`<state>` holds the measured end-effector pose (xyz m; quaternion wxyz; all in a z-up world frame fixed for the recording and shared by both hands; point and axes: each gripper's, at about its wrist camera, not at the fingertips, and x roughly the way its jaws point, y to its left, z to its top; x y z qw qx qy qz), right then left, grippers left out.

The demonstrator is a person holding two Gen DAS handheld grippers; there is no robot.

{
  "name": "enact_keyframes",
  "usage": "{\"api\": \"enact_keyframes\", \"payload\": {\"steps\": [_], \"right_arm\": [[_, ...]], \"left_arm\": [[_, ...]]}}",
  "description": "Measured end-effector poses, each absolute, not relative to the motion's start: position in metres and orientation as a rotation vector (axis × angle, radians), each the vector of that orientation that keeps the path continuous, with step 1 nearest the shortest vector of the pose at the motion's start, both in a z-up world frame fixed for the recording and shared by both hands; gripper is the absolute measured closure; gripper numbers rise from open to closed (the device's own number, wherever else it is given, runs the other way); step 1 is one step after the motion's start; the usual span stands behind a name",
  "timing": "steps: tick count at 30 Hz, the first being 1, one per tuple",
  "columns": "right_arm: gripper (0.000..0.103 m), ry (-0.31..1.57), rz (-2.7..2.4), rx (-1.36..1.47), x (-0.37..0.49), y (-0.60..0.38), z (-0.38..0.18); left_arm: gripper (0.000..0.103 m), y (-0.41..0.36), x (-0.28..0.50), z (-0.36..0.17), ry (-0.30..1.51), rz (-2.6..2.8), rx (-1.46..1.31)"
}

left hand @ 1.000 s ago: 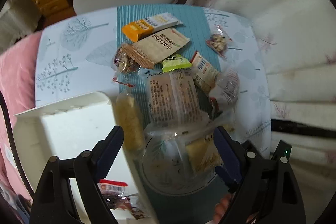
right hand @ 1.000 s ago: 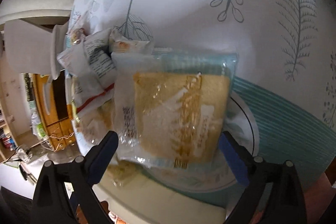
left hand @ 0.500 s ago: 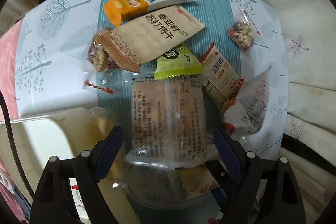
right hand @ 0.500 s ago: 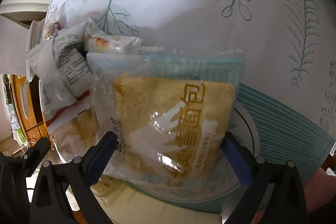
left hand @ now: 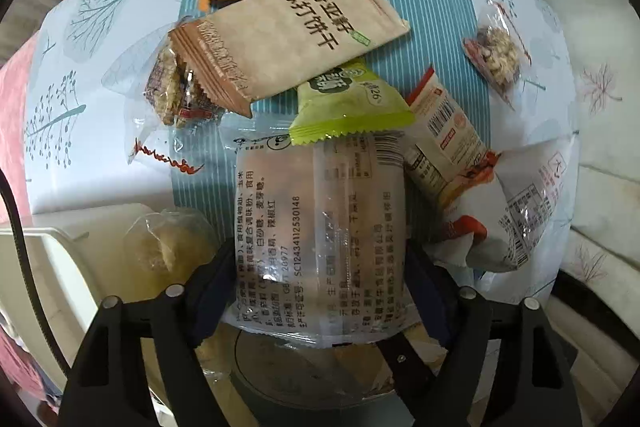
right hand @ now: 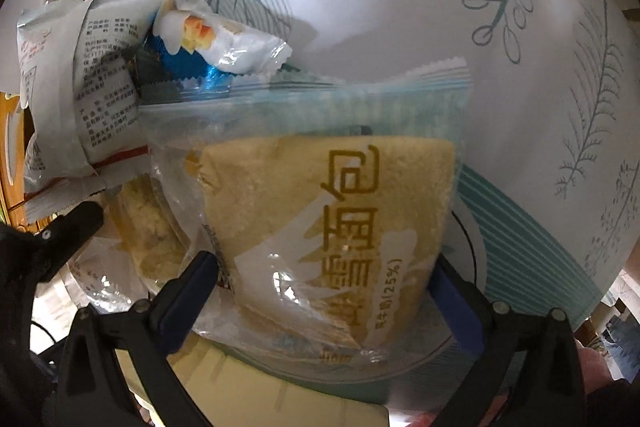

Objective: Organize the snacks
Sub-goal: 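Grasp the clear printed bread bag with left tool while right grasps Mount Fuji bread bag, then carry both bread bags into the white tray and open both tools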

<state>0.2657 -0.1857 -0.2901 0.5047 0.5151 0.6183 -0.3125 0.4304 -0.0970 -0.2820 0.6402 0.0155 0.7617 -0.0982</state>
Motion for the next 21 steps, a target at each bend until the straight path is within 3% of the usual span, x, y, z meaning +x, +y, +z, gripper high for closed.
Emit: {"api": "enact_keyframes", "payload": {"steps": [7,18,20,21], "right_arm": [[0.011,1.511,-0.737,1.241,0.256,-0.19,-0.286],[0.021,1.476,-0.693,1.308,0.239,-0.207,-0.285],[0.037,1.464,-0.684,1.336,0.233,-0.209,-0.282],[0.039,1.456,-0.682,1.338,0.223,-0.208,-0.278]], "left_arm": [[0.038,-0.088,0.427,-0.274,1.721,-0.222,0.023],[0.038,-0.086,0.4,-0.226,1.708,-0.288,0.03],[0.038,-0.084,0.394,-0.212,1.684,-0.307,0.035],[0.038,-0.081,0.392,-0.205,1.674,-0.315,0.035]]}}
